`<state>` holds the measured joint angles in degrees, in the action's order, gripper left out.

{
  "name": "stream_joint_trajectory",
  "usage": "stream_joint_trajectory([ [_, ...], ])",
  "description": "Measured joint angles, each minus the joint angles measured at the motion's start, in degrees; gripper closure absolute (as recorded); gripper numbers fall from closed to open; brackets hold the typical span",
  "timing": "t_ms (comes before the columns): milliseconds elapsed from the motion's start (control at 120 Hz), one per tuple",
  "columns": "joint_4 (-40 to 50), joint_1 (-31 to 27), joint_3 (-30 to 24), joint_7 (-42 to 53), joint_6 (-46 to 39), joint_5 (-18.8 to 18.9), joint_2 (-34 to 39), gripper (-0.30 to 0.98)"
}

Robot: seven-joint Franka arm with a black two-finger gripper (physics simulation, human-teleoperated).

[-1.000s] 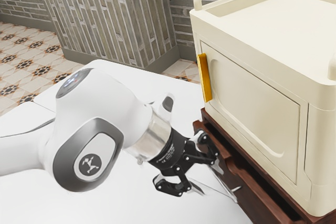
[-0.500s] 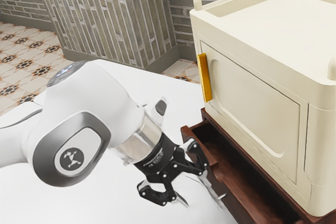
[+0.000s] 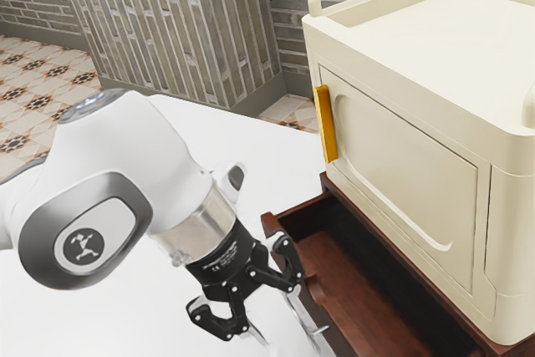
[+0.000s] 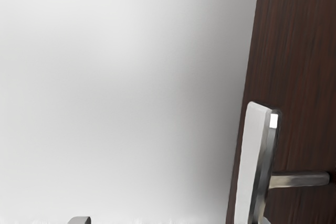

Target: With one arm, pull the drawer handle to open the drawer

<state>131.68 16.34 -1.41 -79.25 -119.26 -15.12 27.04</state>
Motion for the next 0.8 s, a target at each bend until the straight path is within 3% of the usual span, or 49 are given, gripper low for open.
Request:
stream_joint_trajectory([
  [800,0.27,-1.08,0.09,-6.04,9.72,0.55,4.26,0.34],
])
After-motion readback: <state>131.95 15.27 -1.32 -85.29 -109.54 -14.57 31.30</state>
